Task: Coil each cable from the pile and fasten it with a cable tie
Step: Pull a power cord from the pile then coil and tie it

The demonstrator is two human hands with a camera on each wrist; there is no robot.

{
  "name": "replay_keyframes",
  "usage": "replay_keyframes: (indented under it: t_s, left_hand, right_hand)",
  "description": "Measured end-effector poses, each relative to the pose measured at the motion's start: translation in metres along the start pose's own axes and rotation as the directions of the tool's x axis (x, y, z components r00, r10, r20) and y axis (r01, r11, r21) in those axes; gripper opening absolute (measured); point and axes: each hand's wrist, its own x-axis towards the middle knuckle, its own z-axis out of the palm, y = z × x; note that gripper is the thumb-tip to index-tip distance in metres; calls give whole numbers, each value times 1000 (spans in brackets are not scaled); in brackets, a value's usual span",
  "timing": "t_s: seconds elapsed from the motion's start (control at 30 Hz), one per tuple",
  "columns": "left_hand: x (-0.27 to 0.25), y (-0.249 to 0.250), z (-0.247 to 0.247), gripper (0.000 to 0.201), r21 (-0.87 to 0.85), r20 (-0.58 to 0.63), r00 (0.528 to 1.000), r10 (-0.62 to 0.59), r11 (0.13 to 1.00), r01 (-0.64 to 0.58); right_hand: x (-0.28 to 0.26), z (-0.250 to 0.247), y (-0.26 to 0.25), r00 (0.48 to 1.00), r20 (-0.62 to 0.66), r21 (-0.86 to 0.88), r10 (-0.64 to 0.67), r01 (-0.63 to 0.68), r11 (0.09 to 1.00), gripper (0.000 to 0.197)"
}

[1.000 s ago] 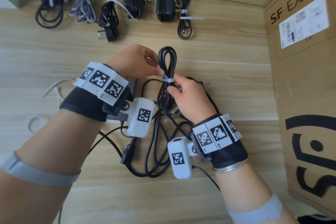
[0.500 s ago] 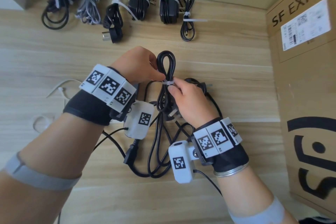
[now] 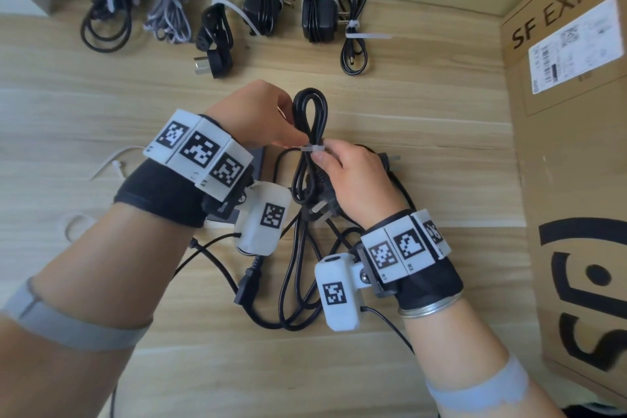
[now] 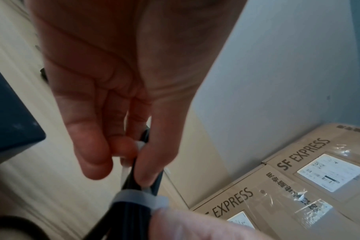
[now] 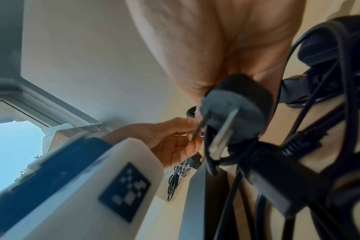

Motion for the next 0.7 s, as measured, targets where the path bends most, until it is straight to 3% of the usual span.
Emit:
replay_keyframes:
  t_s: [0.27,0.43,0.57,0.7]
  left_hand:
    - [1,-3,-2,16,-198,86,994,-71,976,87]
    - [1,-3,2,17,-188,65,995,-70,979,81]
    - [3,-8,0,22,-309,153,982,-107,939,150]
    - [2,-6,5,12,-278,106,991,-83,954,109]
  right_hand:
    - [0,2,-6,1000,-20,-11,-10,10,1000,34]
    - [3,-1,-7,1000,2,-16,-1,1,1000,35]
    - [4,-4,-5,1000,21,-45,14,-13,999,33]
    - [2,-3,-7,999,24,-62,21,-19,998,30]
